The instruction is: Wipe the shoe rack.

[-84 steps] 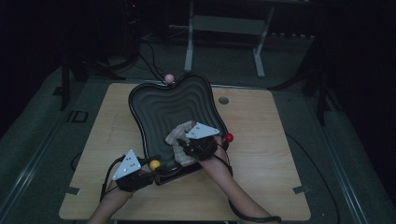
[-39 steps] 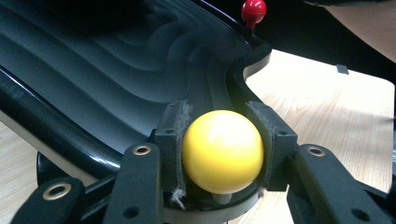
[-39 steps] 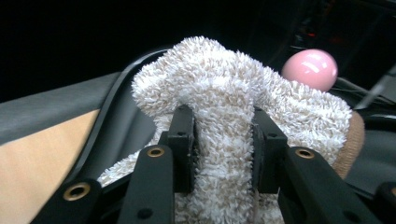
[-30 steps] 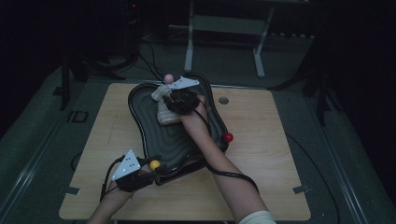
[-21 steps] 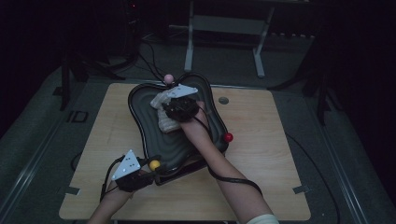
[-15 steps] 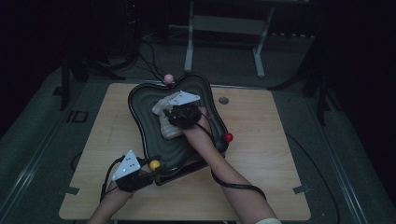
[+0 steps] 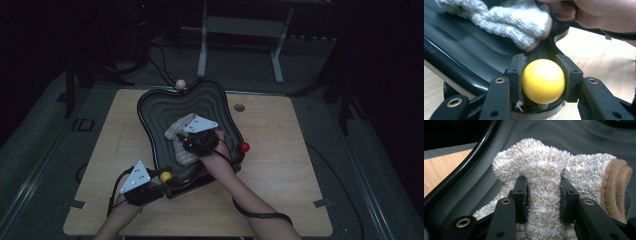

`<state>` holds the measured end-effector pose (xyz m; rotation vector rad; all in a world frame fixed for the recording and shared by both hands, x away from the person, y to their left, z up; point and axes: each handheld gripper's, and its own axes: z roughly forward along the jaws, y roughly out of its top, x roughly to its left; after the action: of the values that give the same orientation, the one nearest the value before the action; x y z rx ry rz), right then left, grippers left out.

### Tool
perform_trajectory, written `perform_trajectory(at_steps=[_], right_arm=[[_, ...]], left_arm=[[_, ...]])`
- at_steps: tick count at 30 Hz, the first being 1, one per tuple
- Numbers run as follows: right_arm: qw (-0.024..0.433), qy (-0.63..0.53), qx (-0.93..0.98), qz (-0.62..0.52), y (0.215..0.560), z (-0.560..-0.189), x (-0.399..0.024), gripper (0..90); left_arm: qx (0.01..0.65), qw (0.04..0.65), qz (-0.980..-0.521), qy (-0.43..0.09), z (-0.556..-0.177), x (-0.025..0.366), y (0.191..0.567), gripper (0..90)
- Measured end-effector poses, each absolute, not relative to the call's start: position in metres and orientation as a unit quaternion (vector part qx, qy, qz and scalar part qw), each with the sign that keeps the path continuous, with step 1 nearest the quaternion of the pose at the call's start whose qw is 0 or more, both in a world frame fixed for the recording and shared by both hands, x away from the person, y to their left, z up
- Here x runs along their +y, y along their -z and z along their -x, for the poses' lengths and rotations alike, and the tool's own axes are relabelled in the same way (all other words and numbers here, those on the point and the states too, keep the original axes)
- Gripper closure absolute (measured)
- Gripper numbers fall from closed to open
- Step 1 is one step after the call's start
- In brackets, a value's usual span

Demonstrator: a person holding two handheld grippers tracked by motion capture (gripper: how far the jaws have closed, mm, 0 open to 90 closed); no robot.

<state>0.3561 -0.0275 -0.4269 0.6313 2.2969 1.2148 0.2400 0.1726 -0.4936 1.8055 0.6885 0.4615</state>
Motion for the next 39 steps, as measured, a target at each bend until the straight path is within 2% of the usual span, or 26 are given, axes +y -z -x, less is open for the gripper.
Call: perform_trajectory(at_steps=[17,34,39], right_arm=[[0.227,-0.427,0.852,-0.201,0.445,-0.324,-0.050,65.0],[0.218,-0.425,0.853,-0.208,0.451,-0.320,-0.067,65.0],[0.218,-0.429,0.852,-0.208,0.451,-0.320,-0.068,65.0]], left_arm=[[0.288,0.544,-0.763,-0.196,-0.240,0.172,0.493,59.9],[0.294,0.551,-0.756,-0.199,-0.239,0.172,0.494,59.3],[0.288,0.555,-0.751,-0.212,-0.232,0.175,0.494,50.5]])
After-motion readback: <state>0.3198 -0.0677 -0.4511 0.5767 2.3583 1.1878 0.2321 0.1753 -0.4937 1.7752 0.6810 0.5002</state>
